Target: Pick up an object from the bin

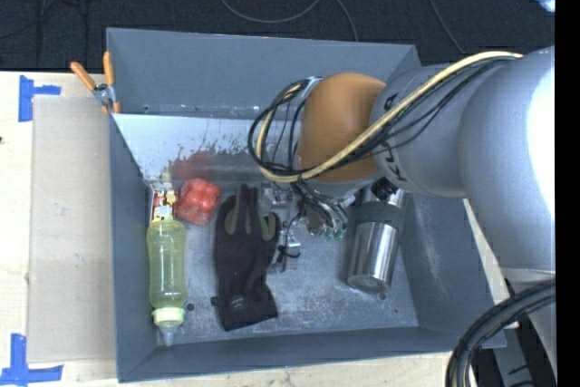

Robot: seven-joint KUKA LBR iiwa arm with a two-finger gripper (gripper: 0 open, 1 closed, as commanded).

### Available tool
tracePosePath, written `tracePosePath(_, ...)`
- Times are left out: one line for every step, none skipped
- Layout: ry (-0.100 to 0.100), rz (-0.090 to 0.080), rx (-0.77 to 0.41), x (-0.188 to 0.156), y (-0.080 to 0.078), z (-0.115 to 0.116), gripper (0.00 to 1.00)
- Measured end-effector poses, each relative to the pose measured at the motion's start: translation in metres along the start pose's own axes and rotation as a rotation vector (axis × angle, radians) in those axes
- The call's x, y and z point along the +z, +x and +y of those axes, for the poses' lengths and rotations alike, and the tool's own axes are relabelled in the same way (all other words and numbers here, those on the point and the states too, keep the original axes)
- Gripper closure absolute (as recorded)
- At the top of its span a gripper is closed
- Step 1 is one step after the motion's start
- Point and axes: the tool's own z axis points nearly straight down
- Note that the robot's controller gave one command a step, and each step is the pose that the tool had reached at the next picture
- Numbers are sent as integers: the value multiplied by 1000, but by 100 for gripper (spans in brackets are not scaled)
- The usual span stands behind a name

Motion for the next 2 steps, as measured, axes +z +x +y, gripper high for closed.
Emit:
tracePosePath(0, -2, -305, 2, 1, 18, 0)
tracePosePath(1, 1, 152, 21, -1, 39, 100)
